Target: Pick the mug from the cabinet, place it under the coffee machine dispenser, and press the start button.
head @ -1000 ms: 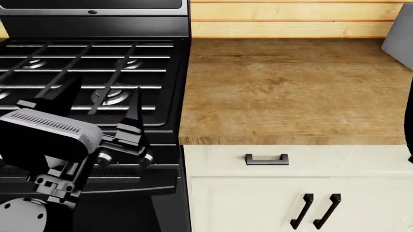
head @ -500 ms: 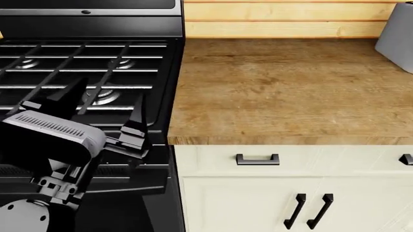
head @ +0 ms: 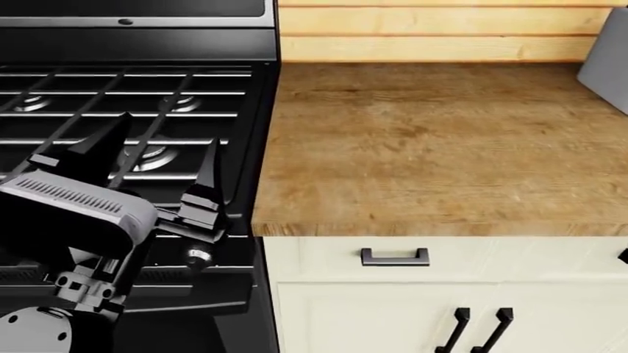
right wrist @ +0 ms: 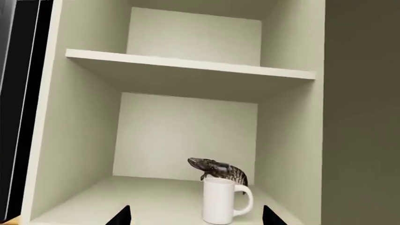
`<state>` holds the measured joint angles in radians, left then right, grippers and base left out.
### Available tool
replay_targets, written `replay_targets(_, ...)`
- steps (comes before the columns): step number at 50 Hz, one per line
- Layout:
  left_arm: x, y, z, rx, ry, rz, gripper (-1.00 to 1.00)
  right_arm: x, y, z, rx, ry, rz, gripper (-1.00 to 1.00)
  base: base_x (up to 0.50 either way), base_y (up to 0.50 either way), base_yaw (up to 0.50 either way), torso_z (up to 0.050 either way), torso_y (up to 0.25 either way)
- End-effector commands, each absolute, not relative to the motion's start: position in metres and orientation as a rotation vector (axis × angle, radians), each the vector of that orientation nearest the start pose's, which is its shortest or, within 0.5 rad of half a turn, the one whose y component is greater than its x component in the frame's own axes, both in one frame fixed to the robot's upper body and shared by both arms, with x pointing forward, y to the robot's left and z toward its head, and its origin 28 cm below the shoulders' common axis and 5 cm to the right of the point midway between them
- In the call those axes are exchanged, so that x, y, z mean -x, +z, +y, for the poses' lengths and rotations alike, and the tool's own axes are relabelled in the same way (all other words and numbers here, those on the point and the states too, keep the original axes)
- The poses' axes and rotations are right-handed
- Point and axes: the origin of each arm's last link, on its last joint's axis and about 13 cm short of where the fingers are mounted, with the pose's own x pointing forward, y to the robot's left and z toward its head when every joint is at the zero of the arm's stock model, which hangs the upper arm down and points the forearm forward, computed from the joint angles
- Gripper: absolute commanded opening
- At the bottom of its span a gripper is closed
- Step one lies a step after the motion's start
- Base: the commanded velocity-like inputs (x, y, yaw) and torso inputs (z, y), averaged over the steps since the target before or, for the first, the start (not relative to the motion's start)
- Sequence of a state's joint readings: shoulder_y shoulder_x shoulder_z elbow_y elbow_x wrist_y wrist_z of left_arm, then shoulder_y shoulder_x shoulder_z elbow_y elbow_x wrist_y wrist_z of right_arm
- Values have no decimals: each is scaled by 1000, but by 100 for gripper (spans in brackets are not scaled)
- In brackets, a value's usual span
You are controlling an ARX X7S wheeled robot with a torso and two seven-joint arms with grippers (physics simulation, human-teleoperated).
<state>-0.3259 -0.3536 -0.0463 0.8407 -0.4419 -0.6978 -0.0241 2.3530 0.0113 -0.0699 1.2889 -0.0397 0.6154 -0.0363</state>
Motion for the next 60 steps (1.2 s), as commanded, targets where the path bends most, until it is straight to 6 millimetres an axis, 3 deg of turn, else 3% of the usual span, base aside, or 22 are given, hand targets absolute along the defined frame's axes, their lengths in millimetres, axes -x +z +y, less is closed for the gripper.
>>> replay_targets(1, -208, 204, 237, -78, -254, -426, 100, -320, 564, -107, 80, -47, -425, 100, 180, -47, 0, 0, 0)
replay_targets(26, -208, 202, 238, -71, -254, -424, 100, -338, 546, -102, 73, -66, -402, 100, 72, -45, 0, 0, 0)
replay_targets(43, -208, 204, 236, -79, -265, -430, 100, -317, 567, -110, 73, -47, -416, 100, 1, -73, 0, 0, 0)
replay_targets(60, -206, 204, 236, -79, -268, -433, 100, -321, 563, -107, 83, -49, -414, 100, 108, 0, 0, 0, 0)
